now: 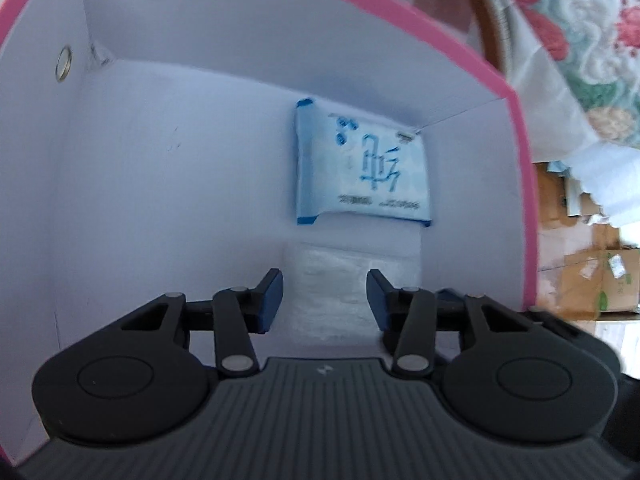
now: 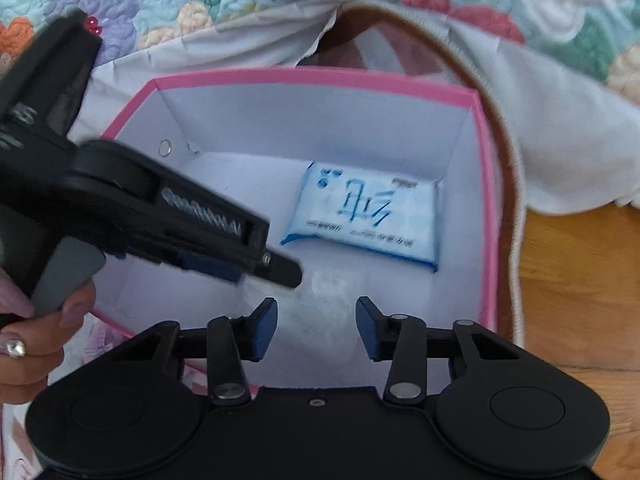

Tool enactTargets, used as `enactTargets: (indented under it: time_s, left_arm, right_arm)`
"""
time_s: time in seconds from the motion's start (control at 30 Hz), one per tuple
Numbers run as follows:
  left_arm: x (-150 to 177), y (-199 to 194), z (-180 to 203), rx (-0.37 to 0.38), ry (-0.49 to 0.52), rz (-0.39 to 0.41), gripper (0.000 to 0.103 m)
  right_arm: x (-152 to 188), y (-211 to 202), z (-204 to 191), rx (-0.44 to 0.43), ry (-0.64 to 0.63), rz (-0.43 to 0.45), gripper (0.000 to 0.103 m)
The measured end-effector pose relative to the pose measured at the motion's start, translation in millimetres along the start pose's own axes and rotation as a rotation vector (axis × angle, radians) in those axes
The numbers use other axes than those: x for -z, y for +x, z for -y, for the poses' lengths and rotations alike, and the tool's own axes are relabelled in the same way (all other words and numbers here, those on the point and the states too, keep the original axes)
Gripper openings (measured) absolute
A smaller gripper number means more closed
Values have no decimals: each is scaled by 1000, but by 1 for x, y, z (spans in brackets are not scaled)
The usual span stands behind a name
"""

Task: Organize objects
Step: 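Carry the swab box with the left tool and release it in the pink box, then withdraw the left tool and move it toward the gold-capped foundation bottle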

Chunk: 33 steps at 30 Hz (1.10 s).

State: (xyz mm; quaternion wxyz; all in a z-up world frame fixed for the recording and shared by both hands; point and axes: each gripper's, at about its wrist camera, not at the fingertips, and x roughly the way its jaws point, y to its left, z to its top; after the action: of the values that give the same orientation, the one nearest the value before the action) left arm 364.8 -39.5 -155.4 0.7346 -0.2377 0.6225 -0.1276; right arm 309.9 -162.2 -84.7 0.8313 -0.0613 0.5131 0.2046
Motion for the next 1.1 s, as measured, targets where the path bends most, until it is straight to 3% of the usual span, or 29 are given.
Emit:
enactTargets:
  time_s: [0.23,0.5,0.7,0.9,1.1]
  left_arm:
    - [8,6,12,-52,18,0,43]
    - [9,16,25,8,-33,-38,39]
    - [23,-11,49,-86,126,23,42]
    - [55,-70,80,-151,312,79,52]
    - [92,-136,96,-123,398,111,62]
  right_arm:
    - [4,-35,5,-65,-69,72,48]
    - [16,-35,5,-54,-110,109,49]
    - [23,-55,10,-108,-66,174,51]
    - [36,-96,0,-133,-57,215,58]
    - [54,-148,-16,-142,-134,239,65]
